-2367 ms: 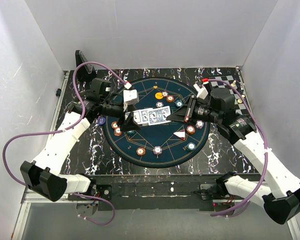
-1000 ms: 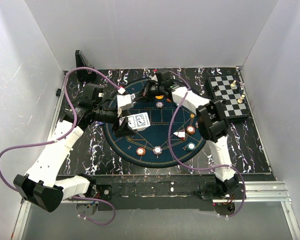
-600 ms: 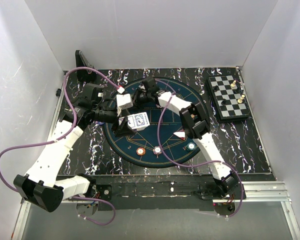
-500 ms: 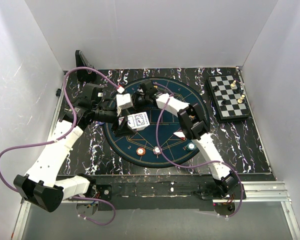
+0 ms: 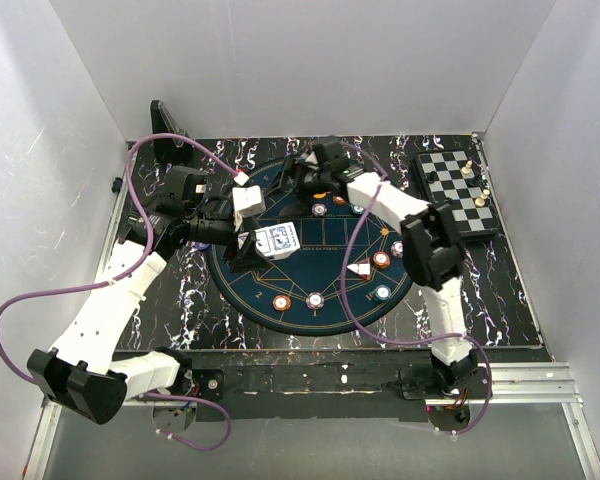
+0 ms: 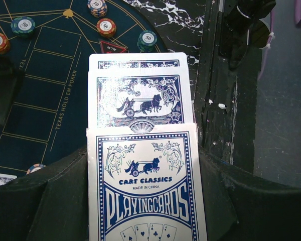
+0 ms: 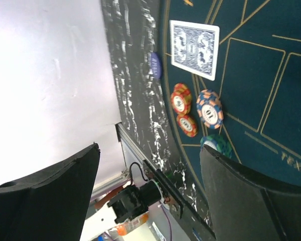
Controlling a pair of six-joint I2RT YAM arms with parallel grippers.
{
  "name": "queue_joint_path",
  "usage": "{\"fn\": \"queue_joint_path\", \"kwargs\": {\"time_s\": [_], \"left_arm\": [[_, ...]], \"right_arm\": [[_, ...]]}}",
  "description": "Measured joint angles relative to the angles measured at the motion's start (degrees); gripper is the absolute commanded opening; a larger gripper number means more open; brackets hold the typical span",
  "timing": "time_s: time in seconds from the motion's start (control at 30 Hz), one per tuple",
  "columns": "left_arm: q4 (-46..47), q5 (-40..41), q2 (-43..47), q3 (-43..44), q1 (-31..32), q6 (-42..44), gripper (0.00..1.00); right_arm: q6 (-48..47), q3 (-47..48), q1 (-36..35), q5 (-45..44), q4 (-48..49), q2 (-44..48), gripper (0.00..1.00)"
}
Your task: Distribute texas hold em gaming equipment
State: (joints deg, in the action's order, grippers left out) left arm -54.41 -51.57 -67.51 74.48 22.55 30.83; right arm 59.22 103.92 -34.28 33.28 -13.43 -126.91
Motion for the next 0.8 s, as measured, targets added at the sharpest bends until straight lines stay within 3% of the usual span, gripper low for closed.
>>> {"fn": "queue_joint_path", "kwargs": {"time_s": [0.17,0.3,0.53,0.67,0.8], "left_arm": [[0.00,0.09,0.00,-0.85,-0.15,0.94,0.39],[0.02,0.09,0.00,-1.92,-0.22,1.79,0.39],[0.20,-0.15,-0.04,-4.15,-0.24,3.61,0.39],[0.04,-0.20,-0.59,-4.26,-0.24,4.81,0.39],[0.35,-0.33,-0.85,-4.26,-0.24,4.96,0.40]], "right_arm": [[-1.60,-7.08,4.04,0.11,0.72,13.35,0.89],[-2.23,-18.05,6.69,0.90,3.08,27.67,0.90],[-2.67,-32.89,7.41,2.95,4.02,48.33,0.91],[-4.39,-35.52,4.55,2.64,2.75,54.29,0.91],[-6.38,-35.54,-0.55,1.66,1.81,54.07,0.92]]}}
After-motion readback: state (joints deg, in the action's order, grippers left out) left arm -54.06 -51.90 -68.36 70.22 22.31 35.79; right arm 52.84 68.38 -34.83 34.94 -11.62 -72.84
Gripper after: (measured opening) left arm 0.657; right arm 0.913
